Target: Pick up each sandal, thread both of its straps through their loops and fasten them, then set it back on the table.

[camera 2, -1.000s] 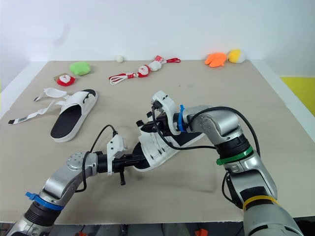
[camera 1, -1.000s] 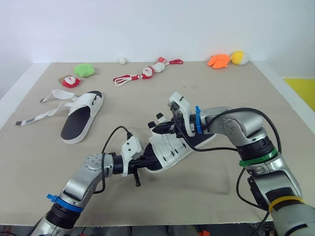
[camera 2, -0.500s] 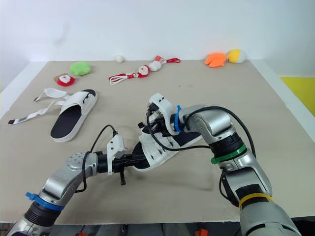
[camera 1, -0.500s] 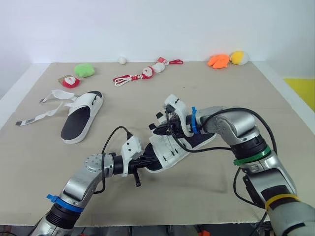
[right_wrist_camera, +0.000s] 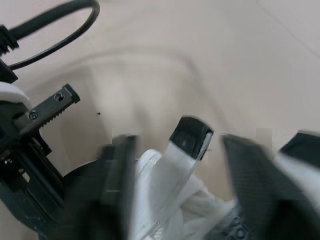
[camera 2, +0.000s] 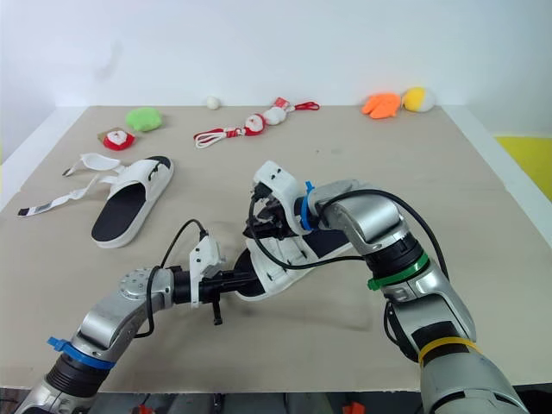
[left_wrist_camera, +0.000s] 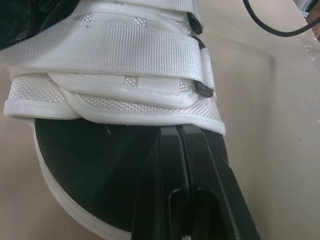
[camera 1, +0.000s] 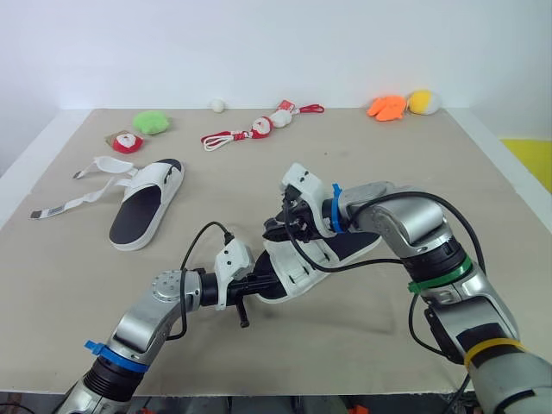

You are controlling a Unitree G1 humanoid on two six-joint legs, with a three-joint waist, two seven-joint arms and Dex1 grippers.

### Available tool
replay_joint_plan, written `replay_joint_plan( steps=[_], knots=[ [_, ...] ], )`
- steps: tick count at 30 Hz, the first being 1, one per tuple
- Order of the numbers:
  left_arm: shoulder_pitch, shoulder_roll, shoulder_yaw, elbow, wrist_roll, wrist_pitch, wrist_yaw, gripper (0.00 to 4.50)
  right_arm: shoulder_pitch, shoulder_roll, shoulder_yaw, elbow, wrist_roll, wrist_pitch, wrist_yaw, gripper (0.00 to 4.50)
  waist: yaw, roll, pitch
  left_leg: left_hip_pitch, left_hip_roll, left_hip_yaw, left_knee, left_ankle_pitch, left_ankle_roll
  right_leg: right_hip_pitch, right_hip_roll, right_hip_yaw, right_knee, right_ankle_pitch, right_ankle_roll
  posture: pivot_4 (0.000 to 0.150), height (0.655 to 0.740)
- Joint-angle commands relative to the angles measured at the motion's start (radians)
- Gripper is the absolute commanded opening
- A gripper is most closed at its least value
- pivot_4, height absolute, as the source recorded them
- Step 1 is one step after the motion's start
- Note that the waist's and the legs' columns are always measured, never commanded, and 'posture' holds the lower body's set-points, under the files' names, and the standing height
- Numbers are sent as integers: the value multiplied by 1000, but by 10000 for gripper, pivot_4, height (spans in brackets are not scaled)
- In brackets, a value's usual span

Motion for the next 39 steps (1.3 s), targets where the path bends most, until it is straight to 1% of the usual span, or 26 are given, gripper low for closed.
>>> replay_joint_plan(
  steps=[1,3,4,8,11,12,14,15,16,20,23,24,25,28,31,36,39],
  knots=[
    [30,5,-55,46,27,42,0,0,-67,5,-90,-42,41,30,22,44722,0,0,0,-1,0,0,0,0,0,-1,0,0,0,0,0,1500,7400],
    [30,4,-52,48,28,40,1,0,-110,18,-158,-24,88,63,36,44722,0,1,0,-2,0,0,0,0,0,-2,0,0,0,0,0,1500,7400],
    [30,3,-49,47,28,39,3,0,-136,22,-210,2,134,118,52,44722,1,1,0,-3,-1,0,0,0,0,-3,-1,0,0,1,0,1500,7400],
    [43,4,-28,26,20,39,15,0,-206,-18,-332,128,245,315,115,44722,2,0,0,-3,0,-1,0,0,0,-2,0,-1,0,1,-1,1500,7400],
    [70,13,15,-36,3,49,46,0,-244,-91,-368,270,279,431,156,44722,1,0,0,-3,-1,-1,0,0,0,-2,-1,-1,0,1,-2,1500,7400],
    [78,16,27,-54,0,52,57,0,-257,-120,-354,320,302,457,174,44722,1,0,0,-4,-1,0,0,0,0,-3,-1,0,-1,1,-2,1500,7400],
    [100,24,65,-103,-30,76,74,0,-263,-168,-314,420,301,474,178,44722,-2,1,1,-6,-1,0,-1,0,0,-6,-1,0,-1,3,-6,1500,7400],
    [108,26,80,-121,-45,86,79,5259,-262,-183,-291,449,296,474,175,45000,-5,1,1,-7,0,0,-1,0,0,-7,-1,0,0,3,-6,1500,7400],
    [116,31,96,-140,-61,97,83,7194,-248,-195,-278,464,290,474,175,45000,-8,1,1,-7,0,1,-2,0,1,-9,0,0,0,3,-6,1500,7400],
    [131,48,141,-187,-89,116,111,24685,-207,-218,-250,479,293,474,185,45000,-19,4,3,-7,3,0,-4,0,2,-10,3,0,1,2,-5,1500,7400],
    [124,67,221,-236,-148,149,125,37599,-174,-221,-226,477,320,474,192,45000,-26,5,4,-7,3,0,-4,0,2,-10,4,0,1,0,-1,1500,7400],
    [121,72,243,-248,-166,156,128,42552,-168,-220,-224,479,330,474,190,45000,-28,5,5,-7,3,0,-3,0,2,-10,4,0,1,0,-1,1500,7400],
    [117,77,259,-256,-182,163,131,44388,-165,-217,-224,483,341,474,187,45000,-29,4,5,-7,3,0,-3,0,2,-10,4,0,1,1,-1,1500,7400],
    [78,87,305,-293,-250,196,134,44388,-148,-192,-222,485,383,474,167,45000,-29,4,7,-8,3,0,-2,0,2,-10,3,0,1,1,-1,1500,7400],
    [47,91,305,-315,-271,211,145,44388,-130,-177,-220,477,447,474,127,45000,-28,2,8,-9,2,0,-2,0,2,-10,3,0,1,1,-1,1500,7400],
    [38,103,298,-329,-274,210,155,44388,-80,-237,-210,429,666,474,33,45000,-28,1,9,-10,1,0,-2,0,1,-10,2,1,1,2,-4,1500,7400],
    [25,104,284,-321,-256,189,154,44388,-40,-257,-219,414,806,474,-71,45000,-28,0,10,-11,1,-1,-2,-1,2,-11,2,0,1,2,-4,1500,7400]
  ],
)
